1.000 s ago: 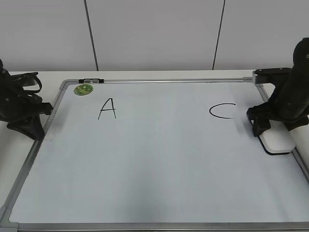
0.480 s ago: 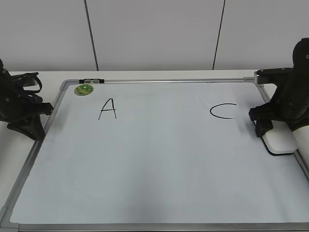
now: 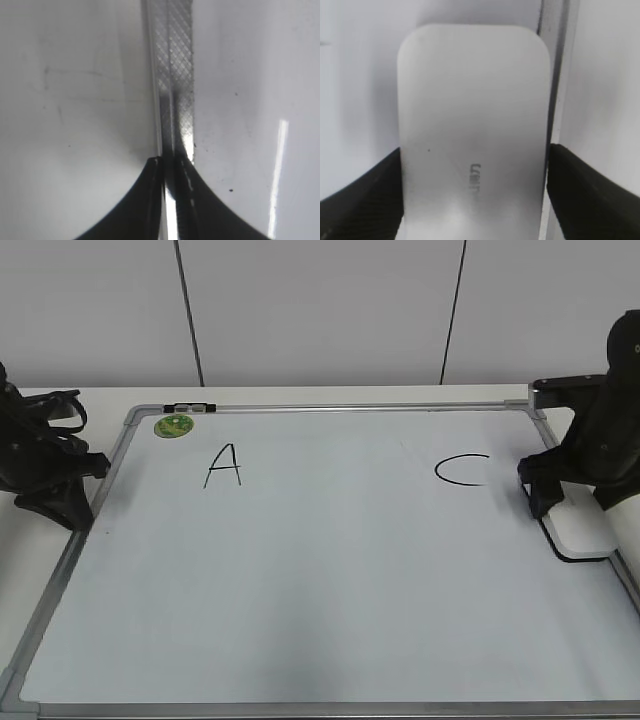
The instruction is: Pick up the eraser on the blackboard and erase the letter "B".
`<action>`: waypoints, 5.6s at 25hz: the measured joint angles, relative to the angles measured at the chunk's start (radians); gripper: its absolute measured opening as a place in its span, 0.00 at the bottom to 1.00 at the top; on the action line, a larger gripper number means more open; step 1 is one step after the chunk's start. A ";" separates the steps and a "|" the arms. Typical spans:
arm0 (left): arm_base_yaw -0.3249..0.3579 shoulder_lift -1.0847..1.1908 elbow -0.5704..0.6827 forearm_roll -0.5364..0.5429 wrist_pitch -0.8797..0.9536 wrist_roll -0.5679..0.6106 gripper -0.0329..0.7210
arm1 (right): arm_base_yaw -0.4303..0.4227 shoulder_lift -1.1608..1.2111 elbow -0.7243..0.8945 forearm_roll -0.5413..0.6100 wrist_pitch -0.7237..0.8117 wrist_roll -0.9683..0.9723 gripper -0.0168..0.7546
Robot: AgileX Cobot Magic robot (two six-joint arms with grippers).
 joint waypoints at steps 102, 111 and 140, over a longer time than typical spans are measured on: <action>-0.002 -1.688 0.889 0.134 0.164 -0.081 0.64 | 0.002 -1.772 0.786 0.063 0.378 -0.106 0.79; -0.002 -1.689 0.889 0.147 0.171 -0.081 0.64 | 0.002 -1.772 0.786 0.063 0.377 -0.106 0.79; 0.032 -1.980 0.889 0.148 0.178 -0.083 0.61 | -0.048 -1.978 0.786 0.063 0.376 -0.104 0.79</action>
